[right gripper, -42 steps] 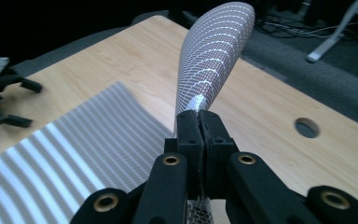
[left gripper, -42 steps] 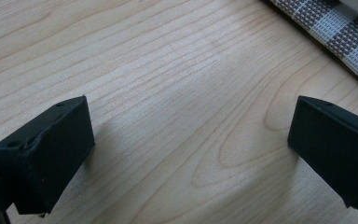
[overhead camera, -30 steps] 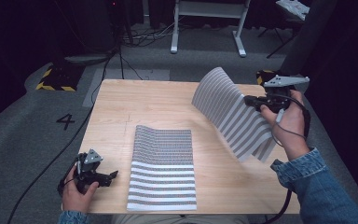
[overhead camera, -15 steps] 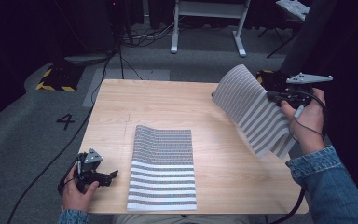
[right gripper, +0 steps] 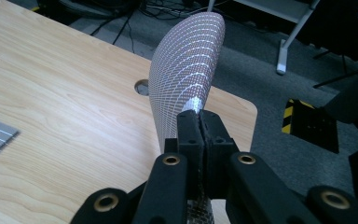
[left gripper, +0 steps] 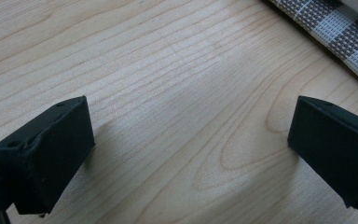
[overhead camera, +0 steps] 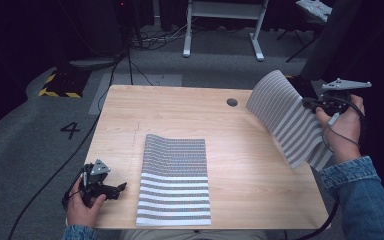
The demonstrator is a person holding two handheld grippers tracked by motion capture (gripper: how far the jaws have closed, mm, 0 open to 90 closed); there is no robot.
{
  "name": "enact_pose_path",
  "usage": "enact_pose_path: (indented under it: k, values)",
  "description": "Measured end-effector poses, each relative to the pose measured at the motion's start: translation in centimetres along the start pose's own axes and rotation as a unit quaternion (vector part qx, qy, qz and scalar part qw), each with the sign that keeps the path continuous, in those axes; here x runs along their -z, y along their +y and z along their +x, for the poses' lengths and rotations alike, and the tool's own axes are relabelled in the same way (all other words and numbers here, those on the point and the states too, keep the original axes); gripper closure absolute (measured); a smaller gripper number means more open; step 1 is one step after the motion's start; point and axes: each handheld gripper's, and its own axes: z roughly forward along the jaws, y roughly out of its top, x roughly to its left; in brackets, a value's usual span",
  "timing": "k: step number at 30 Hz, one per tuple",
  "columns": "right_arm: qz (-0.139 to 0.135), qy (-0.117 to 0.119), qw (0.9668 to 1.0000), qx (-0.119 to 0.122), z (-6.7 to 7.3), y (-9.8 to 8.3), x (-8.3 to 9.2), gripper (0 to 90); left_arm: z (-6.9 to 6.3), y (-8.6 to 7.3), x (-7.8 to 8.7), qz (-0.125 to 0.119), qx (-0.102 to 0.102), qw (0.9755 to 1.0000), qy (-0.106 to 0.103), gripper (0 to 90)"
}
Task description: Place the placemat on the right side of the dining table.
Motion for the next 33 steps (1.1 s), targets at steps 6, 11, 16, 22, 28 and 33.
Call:
enact_pose_path:
  k: [6,11,16,22,28,33]
  values:
    - [0.017,0.025,0.9994,0.018,1.7,-1.1,-1.0,88.3,0.0,0.0,0.0,0.000,0.000,1.0000,0.000,0.4]
    - [0.010,0.069,0.9974,0.022,3.5,-1.9,-1.7,87.9,0.0,0.0,0.0,-0.001,-0.001,1.0000,0.001,0.4]
    - [0.014,0.101,0.9943,0.030,5.4,-2.6,-2.5,87.4,0.0,0.0,0.0,0.000,0.000,1.0000,0.000,0.4]
    - [0.029,0.135,0.9897,0.040,7.6,-3.9,-4.1,86.5,0.0,0.0,0.0,-0.001,-0.001,1.0000,0.001,0.4]
    - [0.058,0.152,0.9857,0.042,8.9,-5.6,-6.0,85.7,0.0,0.0,0.0,0.000,0.000,1.0000,0.000,0.4]
    - [0.098,0.206,0.9736,-0.003,9.6,-7.1,-7.5,60.1,0.0,0.0,0.0,0.000,0.000,1.0000,0.000,0.4]
